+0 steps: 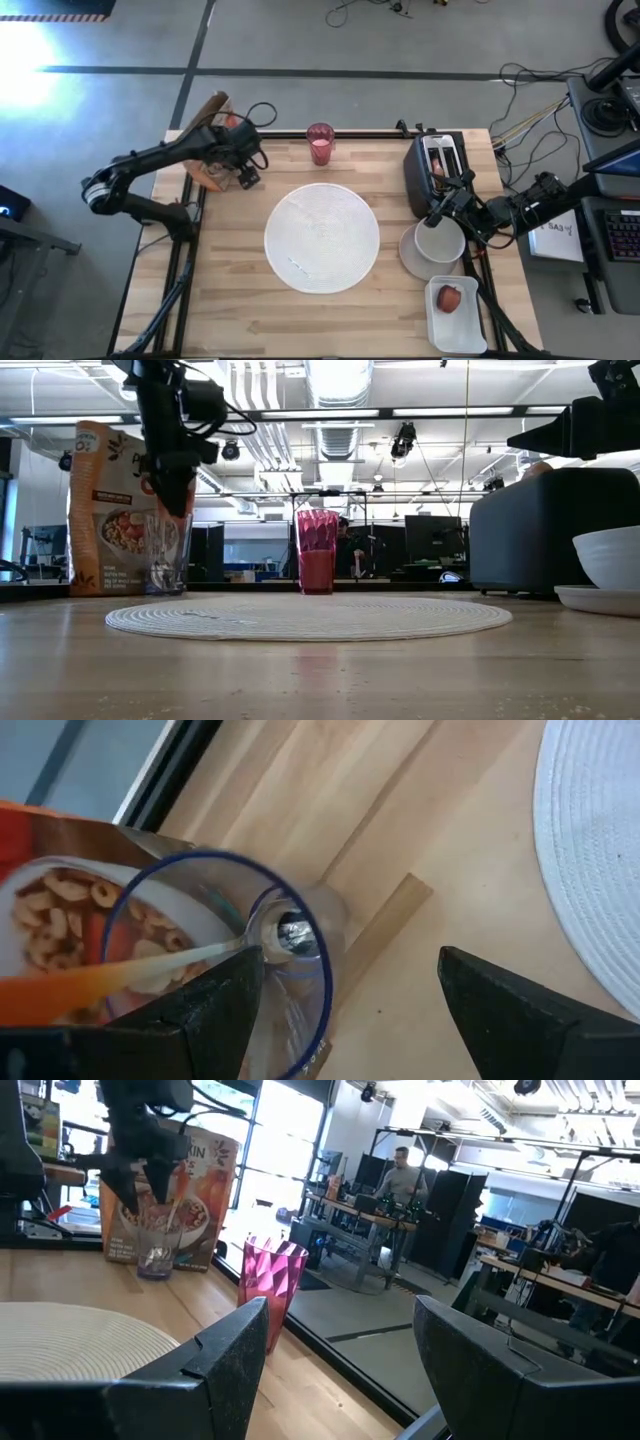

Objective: Arrange a breakfast setting
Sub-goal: Move the transparent cup to the middle top

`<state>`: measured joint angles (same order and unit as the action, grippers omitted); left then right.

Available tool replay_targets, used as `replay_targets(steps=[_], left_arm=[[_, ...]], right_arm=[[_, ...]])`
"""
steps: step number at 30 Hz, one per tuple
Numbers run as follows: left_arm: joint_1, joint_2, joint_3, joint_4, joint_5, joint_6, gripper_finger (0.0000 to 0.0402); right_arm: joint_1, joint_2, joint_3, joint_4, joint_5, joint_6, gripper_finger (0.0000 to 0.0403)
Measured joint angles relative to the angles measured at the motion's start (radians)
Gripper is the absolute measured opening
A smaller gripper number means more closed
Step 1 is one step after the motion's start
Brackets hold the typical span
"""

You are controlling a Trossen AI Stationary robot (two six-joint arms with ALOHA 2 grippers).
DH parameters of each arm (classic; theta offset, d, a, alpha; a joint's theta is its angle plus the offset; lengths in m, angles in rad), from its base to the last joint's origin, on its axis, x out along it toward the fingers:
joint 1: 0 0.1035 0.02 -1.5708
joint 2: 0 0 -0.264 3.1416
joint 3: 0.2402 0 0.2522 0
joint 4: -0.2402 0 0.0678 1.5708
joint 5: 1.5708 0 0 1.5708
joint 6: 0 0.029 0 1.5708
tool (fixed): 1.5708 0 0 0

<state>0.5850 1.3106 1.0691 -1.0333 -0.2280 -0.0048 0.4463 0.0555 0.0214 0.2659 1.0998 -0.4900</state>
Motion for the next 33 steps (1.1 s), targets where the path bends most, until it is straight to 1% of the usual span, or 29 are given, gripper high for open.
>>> replay_targets(steps=[5,9,14,18,33], left_arm=[[0.001,0.041,0.0,0.025,-0.035,-0.001,0.0283],[0.002,0.066,0.0,0.032,-0.035,-0.001,0.0282],[0.001,0.087,0.0,0.022,-0.035,0.006,0.0266],[0.001,0.091,0.0,0.022,-0.035,0.019,0.0234],[0.001,0.091,0.0,0.023,-0.033,0.014,0.0089]], right_arm=[[0.0,0.0,0.0,0.0,0.0,0.0,0.0238],[0.0,0.0,0.0,0.0,0.0,0.0,0.0238],[0.0,0.0,0.0,0.0,0.0,0.0,0.0238],[0.0,0.0,0.0,0.0,0.0,0.0,0.0238],[0.0,0.0,0.0,0.0,0.0,0.0,0.0238]])
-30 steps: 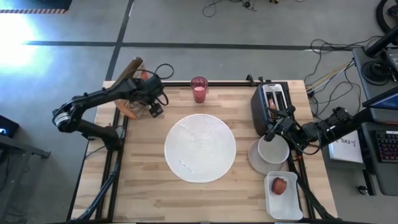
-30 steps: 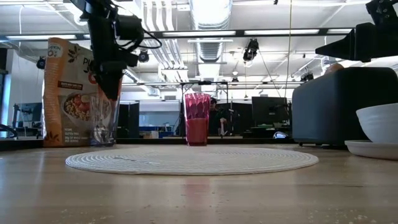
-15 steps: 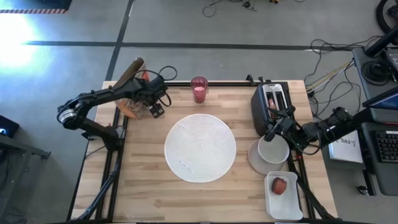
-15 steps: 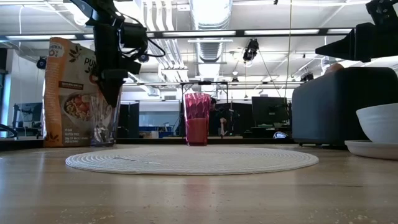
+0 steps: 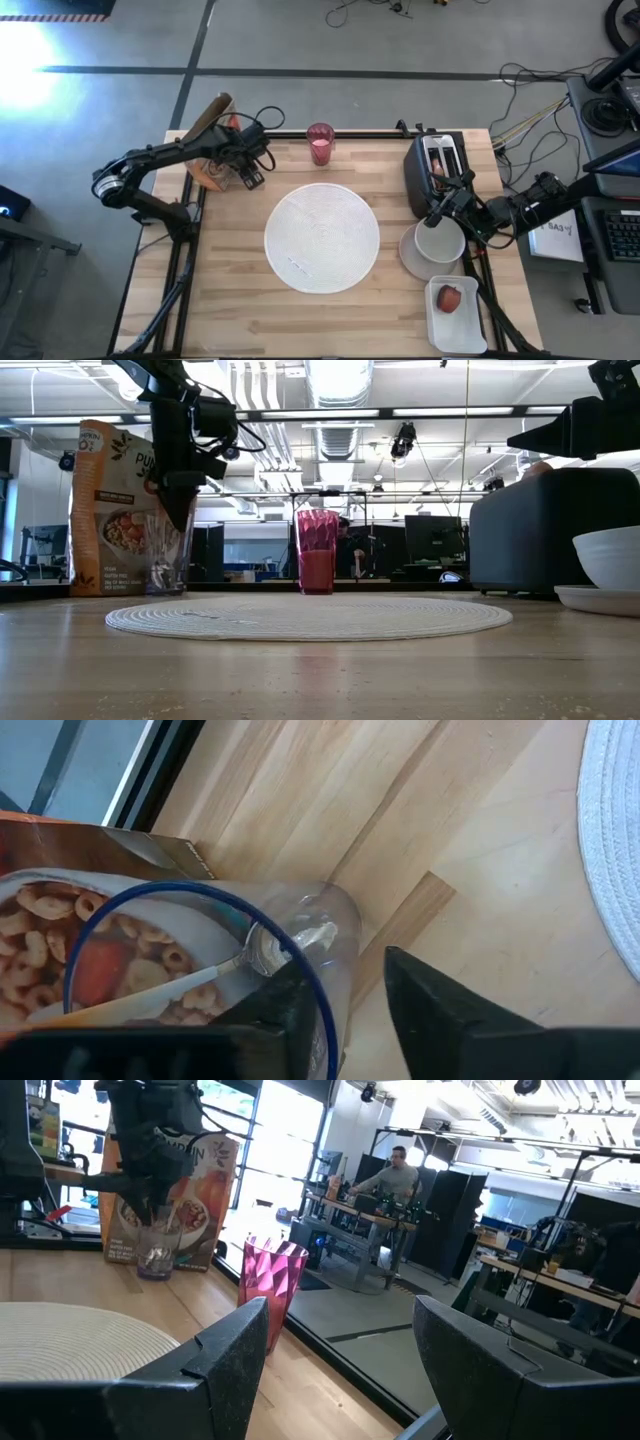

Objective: Arrange a breakfast setting
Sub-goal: Move the transparent cup to the middle top

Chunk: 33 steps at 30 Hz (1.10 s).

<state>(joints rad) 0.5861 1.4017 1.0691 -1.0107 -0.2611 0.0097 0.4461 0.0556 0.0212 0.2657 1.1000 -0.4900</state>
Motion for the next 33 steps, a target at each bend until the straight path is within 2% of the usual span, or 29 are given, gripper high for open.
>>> replay_targets(steps=[6,8,20,26,33], left_arm=[[0.0,0.0,0.0,0.0,0.01,-0.001,0.0017],[-0.001,0.0,-0.001,-0.001,0.027,-0.003,0.0006],[-0.102,-0.002,0.02,0.007,0.071,-0.024,0.0002],[-0.144,0.022,0.12,0.017,0.068,-0.002,0.0001],[-0.15,0.14,0.263,0.017,0.067,0.083,0.0001]], right_arm=[[0.0,0.0,0.0,0.0,0.0,0.0,0.0238],[0.0,0.0,0.0,0.0,0.0,0.0,0.0238],[0.0,0.0,0.0,0.0,0.0,0.0,0.0238],[0.0,0.0,0.0,0.0,0.0,0.0,0.0238],[0.0,0.0,0.0,0.0,0.0,0.0,0.0238]])
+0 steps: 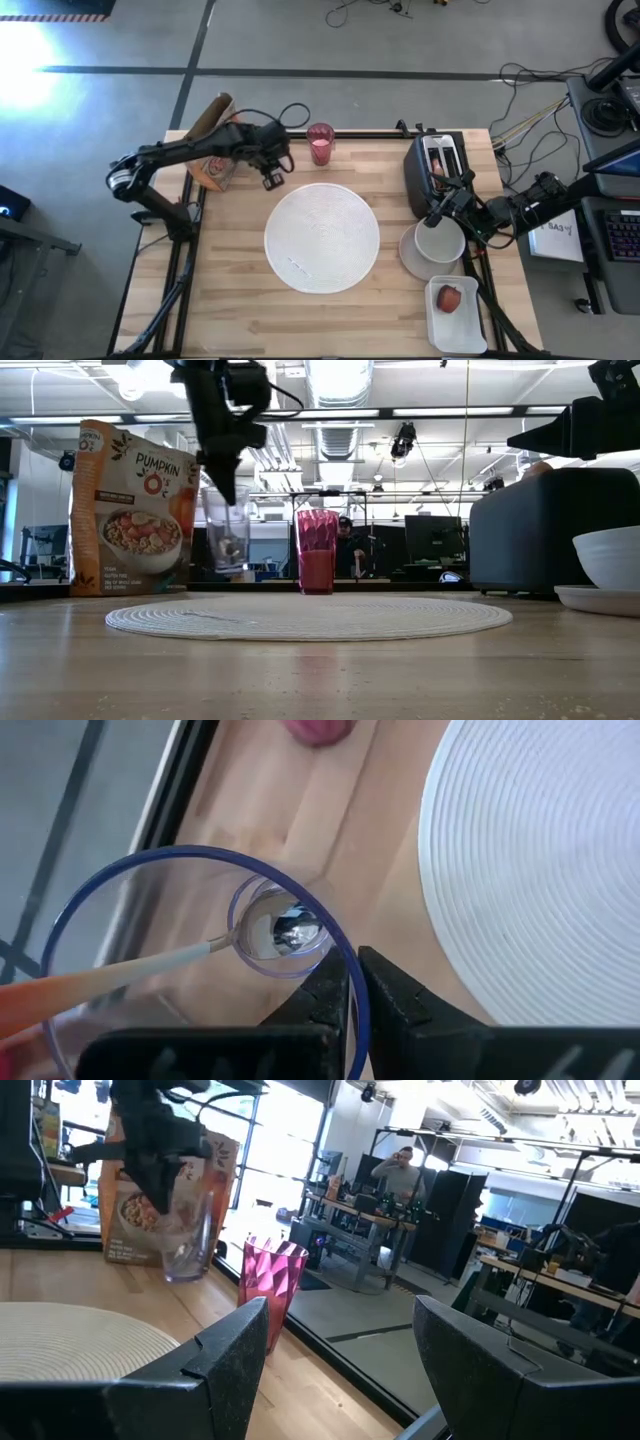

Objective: Arrange a breakfast setting
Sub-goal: Move the transparent cup to the middle top

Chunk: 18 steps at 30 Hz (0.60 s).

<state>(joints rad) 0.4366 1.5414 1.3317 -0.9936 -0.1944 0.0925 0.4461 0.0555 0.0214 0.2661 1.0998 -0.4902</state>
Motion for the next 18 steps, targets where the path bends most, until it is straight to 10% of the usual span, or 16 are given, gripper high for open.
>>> replay_targets(steps=[18], left_arm=[[0.003,0.219,0.144,0.042,-0.052,0.128,0.0]], right_arm=[[0.0,0.0,0.0,0.0,0.0,0.0,0.0238]])
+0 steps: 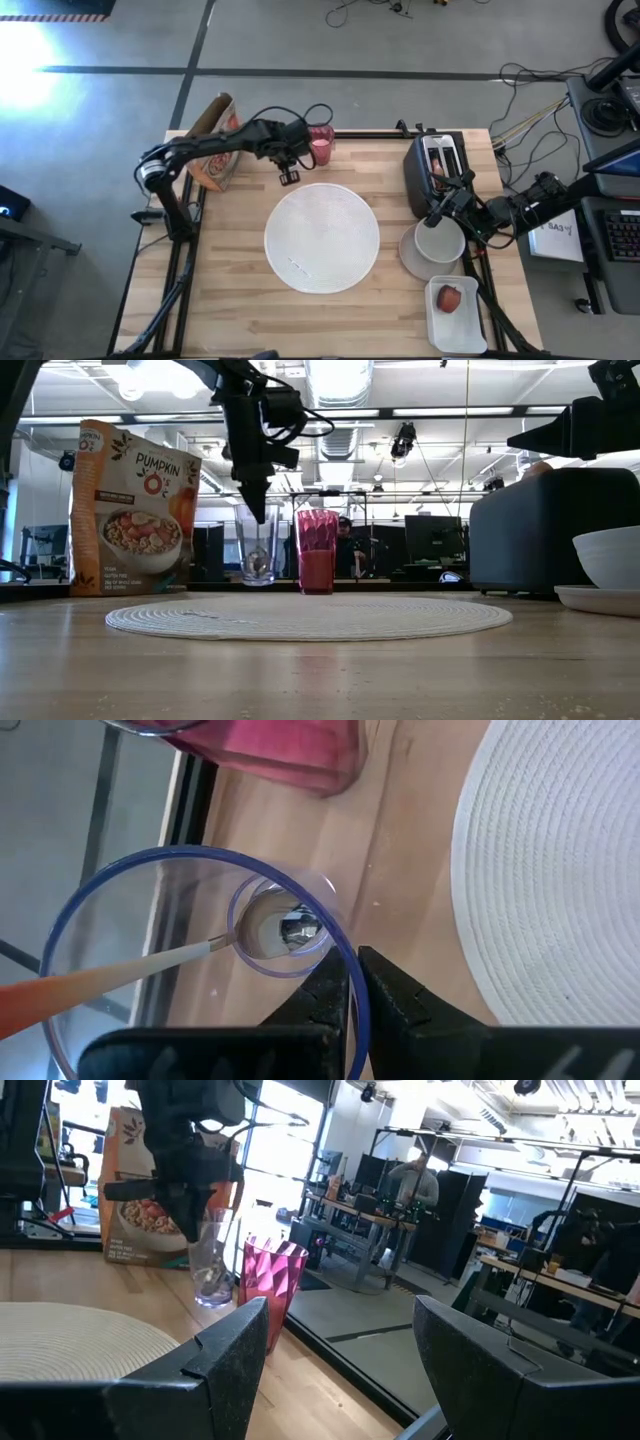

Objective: Arrange a breakfast setting
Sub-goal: Move the transparent cup to the middle top

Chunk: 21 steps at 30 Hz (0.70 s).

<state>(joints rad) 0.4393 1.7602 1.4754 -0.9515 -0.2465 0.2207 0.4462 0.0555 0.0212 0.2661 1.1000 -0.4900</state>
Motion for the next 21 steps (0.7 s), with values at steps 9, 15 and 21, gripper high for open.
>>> replay_targets(steps=[9,15,21], left_arm=[[0.004,0.021,-0.012,0.006,-0.005,0.008,0.0],[0.011,0.022,-0.012,0.039,-0.007,0.014,0.0],[0.01,0.023,-0.015,0.043,-0.006,0.015,0.0]], right_arm=[[0.0,0.0,0.0,0.0,0.0,0.0,0.0238],[0.0,0.0,0.0,0.0,0.0,0.0,0.0238],[0.0,0.0,0.0,0.0,0.0,0.0,0.0238]])
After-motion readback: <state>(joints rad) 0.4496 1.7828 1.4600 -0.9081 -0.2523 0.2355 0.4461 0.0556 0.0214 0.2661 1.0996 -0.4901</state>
